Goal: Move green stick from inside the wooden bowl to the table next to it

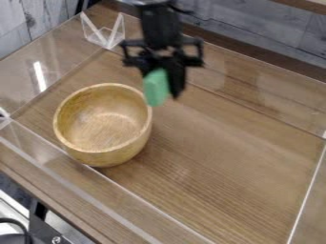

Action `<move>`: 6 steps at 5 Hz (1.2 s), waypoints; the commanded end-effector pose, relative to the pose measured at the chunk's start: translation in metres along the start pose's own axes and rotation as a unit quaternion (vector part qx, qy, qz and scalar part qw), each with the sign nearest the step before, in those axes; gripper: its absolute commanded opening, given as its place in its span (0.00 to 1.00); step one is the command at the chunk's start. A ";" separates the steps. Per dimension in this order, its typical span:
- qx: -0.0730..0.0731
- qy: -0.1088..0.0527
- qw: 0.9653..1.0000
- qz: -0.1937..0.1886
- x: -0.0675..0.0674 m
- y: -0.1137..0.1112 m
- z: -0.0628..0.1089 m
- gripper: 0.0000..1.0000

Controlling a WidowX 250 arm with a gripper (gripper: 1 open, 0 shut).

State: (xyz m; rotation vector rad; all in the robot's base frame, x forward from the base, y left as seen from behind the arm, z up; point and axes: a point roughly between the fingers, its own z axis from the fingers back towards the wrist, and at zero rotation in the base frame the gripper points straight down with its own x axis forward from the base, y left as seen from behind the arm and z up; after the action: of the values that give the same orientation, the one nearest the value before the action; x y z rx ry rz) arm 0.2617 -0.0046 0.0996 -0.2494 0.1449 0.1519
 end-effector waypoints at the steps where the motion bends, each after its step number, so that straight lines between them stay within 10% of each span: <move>1: 0.001 -0.047 0.999 0.026 0.011 0.041 0.031 0.00; 2: 0.002 -0.058 0.997 0.041 0.018 0.081 0.044 0.00; 6: 0.013 -0.042 0.997 -0.057 -0.001 -0.049 -0.017 0.00</move>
State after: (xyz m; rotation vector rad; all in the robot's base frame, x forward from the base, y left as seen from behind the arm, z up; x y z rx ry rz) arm 0.2614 -0.0576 0.0823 -0.2190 0.1002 0.0390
